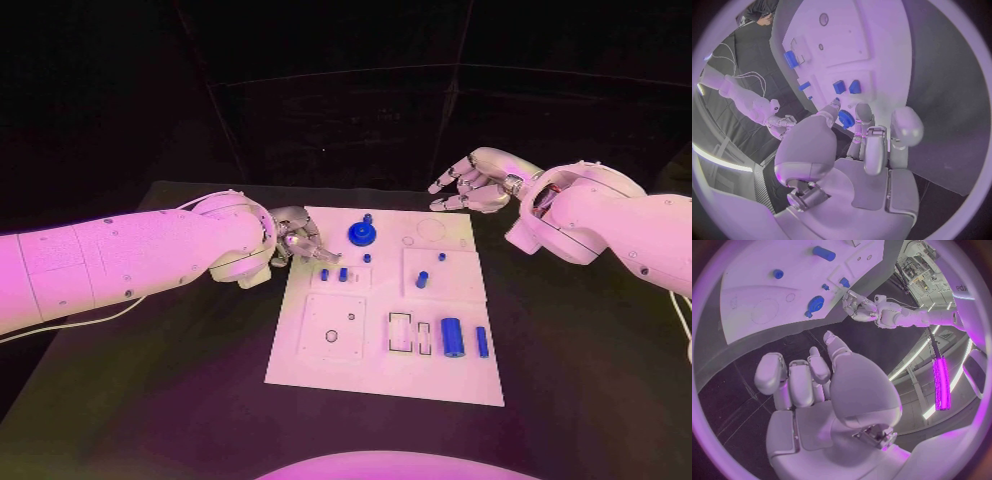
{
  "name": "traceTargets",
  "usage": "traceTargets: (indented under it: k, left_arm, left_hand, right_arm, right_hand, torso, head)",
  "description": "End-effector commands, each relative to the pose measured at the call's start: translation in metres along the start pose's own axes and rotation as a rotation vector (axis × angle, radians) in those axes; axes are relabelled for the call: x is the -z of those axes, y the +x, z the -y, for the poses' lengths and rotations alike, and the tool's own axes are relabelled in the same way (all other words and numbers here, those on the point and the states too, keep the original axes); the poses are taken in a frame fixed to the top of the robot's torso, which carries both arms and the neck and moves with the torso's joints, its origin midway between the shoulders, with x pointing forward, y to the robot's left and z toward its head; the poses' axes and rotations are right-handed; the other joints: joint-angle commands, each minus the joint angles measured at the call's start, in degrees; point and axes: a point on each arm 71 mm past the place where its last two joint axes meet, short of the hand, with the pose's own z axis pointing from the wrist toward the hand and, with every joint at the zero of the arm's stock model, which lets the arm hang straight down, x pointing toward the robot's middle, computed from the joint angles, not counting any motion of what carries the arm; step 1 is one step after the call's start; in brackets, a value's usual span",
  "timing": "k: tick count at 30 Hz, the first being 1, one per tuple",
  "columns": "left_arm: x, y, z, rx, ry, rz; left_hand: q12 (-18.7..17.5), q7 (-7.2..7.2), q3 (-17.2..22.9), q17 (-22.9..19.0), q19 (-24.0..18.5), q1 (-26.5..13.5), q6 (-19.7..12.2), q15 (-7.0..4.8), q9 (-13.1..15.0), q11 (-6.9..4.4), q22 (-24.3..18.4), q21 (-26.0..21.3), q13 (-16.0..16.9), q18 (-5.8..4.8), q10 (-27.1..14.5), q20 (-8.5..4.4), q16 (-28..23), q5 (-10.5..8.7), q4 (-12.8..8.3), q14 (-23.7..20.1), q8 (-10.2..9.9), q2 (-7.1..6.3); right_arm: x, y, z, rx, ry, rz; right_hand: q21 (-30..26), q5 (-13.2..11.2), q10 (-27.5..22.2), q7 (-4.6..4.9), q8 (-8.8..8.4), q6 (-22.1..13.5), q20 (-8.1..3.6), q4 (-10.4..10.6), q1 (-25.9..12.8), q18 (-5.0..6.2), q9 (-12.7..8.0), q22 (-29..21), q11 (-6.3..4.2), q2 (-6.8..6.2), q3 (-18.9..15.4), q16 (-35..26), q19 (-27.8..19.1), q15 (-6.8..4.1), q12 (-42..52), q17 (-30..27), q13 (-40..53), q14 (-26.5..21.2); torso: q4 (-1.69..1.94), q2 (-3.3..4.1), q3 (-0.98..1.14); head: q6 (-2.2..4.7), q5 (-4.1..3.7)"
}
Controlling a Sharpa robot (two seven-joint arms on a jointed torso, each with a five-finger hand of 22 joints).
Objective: Assemble the parts on the task board
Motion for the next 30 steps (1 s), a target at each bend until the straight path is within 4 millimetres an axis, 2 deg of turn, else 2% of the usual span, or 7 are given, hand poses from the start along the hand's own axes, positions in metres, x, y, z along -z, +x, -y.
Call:
traceTargets:
  k: [1, 2, 3, 8, 14, 27, 30]
  left_arm:
    - [-0.002, -0.005, 0.019, 0.066, 0.195, 0.07]
    - [-0.003, -0.005, 0.024, 0.059, 0.233, 0.082]
    - [-0.004, -0.006, 0.03, 0.035, 0.286, 0.099]
    - [-0.008, -0.003, 0.047, -0.094, 0.422, 0.16]
    - [-0.013, 0.0, 0.06, -0.235, 0.501, 0.211]
    - [-0.029, 0.014, 0.08, -0.448, 0.515, 0.208]
    - [-0.033, 0.017, 0.081, -0.479, 0.505, 0.193]
  left_hand:
    - [-5.49, 2.45, 0.59, -6.95, -10.6, 5.57, -3.25, 2.19, -2.29, 2.55, -17.81, -18.02, -3.5, 3.0, -7.52, 1.73, -15.82, 0.32, -2.43, -6.67, -3.08, 0.67]
    - [-8.12, 3.7, 1.29, -14.49, -12.45, 8.61, -4.15, 3.22, -3.66, 3.49, -19.54, -20.96, -5.21, 2.84, -10.58, 2.68, -24.32, 0.15, -3.92, -12.46, -4.7, 0.75]
    - [-9.48, 3.89, 2.06, -17.33, -13.02, 10.89, -4.67, 3.59, -4.44, 3.86, -20.33, -22.2, -6.17, 2.85, -11.9, 3.08, -27.54, 0.2, -5.2, -14.6, -5.64, 0.68]
    - [-15.15, 4.28, 5.63, -21.34, -12.46, 17.1, -3.73, 4.02, -8.31, 4.56, -22.7, -25.29, -11.45, 3.58, -13.01, 4.0, -31.46, 0.08, -8.92, -16.21, -9.6, 0.03]
    - [-20.01, 4.3, 9.39, -23.46, -10.34, 18.05, 1.45, 4.05, -13.96, 4.63, -24.5, -27.34, -18.24, 3.73, -10.02, 4.0, -31.89, 0.15, -10.52, -15.24, -14.35, -1.9]
    - [-22.91, 3.39, 10.08, -11.73, -4.78, 16.7, 5.51, 3.55, -17.91, 4.23, -23.43, -24.94, -23.0, 3.67, -9.73, 3.58, -17.07, 0.07, -10.36, -5.56, -17.49, -3.51]
    - [-23.63, 3.13, 10.4, -8.17, -1.88, 16.57, 6.75, 3.32, -18.7, 4.01, -18.53, -19.88, -24.23, 2.9, -8.94, 3.35, -13.03, 0.06, -10.24, -3.15, -18.14, -3.61]
  right_arm:
    - [-0.001, -0.001, -0.002, 0.002, -0.009, 0.002]
    - [-0.001, -0.001, -0.002, 0.002, -0.009, 0.003]
    - [-0.001, -0.001, -0.002, 0.002, -0.01, 0.003]
    - [-0.001, -0.001, -0.003, 0.002, -0.012, 0.005]
    - [-0.001, 0.0, -0.004, 0.002, -0.015, 0.005]
    - [-0.003, 0.001, -0.006, 0.001, -0.022, 0.003]
    - [-0.003, 0.001, -0.006, 0.001, -0.022, 0.002]
  right_hand:
    - [-0.21, -0.27, -0.46, -0.02, 0.39, -0.2, 0.16, -0.03, -0.2, 0.69, -0.07, -0.07, 0.02, 0.22, -0.38, -0.3, -0.43, -0.41, -0.22, -0.06, -0.07, 1.09]
    - [-0.21, -0.27, -0.46, -0.02, 0.39, -0.2, 0.16, -0.03, -0.2, 0.69, -0.07, -0.07, 0.02, 0.22, -0.38, -0.3, -0.43, -0.41, -0.22, -0.06, -0.07, 1.09]
    - [-0.21, -0.27, -0.46, -0.02, 0.39, -0.2, 0.16, -0.03, -0.2, 0.69, -0.07, -0.07, 0.02, 0.22, -0.38, -0.3, -0.43, -0.41, -0.22, -0.06, -0.07, 1.09]
    - [-0.27, -0.26, -0.45, -0.02, 0.39, -0.25, 0.16, 0.03, -0.24, 0.7, -0.08, -0.14, 0.02, 0.22, -0.45, -0.36, -0.46, -0.41, -0.23, -0.1, -0.08, 1.09]
    - [-0.27, -0.26, -0.45, -0.02, 0.39, -0.25, 0.16, 0.03, -0.24, 0.7, -0.08, -0.14, 0.02, 0.22, -0.45, -0.36, -0.46, -0.41, -0.23, -0.1, -0.08, 1.09]
    - [-0.28, -0.22, -0.45, -0.02, 0.4, -0.26, 0.16, 0.02, -0.19, 0.7, -0.08, -0.16, 0.02, 0.24, -0.44, -0.34, -0.46, -0.41, -0.22, -0.04, -0.07, 1.11]
    - [-0.28, -0.22, -0.45, -0.02, 0.4, -0.26, 0.16, 0.02, -0.19, 0.7, -0.08, -0.16, 0.02, 0.24, -0.44, -0.34, -0.46, -0.41, -0.22, -0.04, -0.07, 1.11]
  torso:
    - [-0.03, 0.0, 0.03]
    - [-0.05, 0.01, 0.01]
    - [-0.12, 0.03, 0.01]
    - [-0.16, 0.06, -0.01]
    - [-0.1, 0.06, 0.0]
    - [-0.14, 0.05, -0.02]
    - [-0.08, 0.07, -0.04]
  head:
    - [0.21, -0.11]
    - [0.27, -0.16]
    - [0.46, -0.28]
    - [0.68, -0.67]
    - [0.95, -0.96]
    - [1.14, -1.22]
    - [1.15, -1.32]
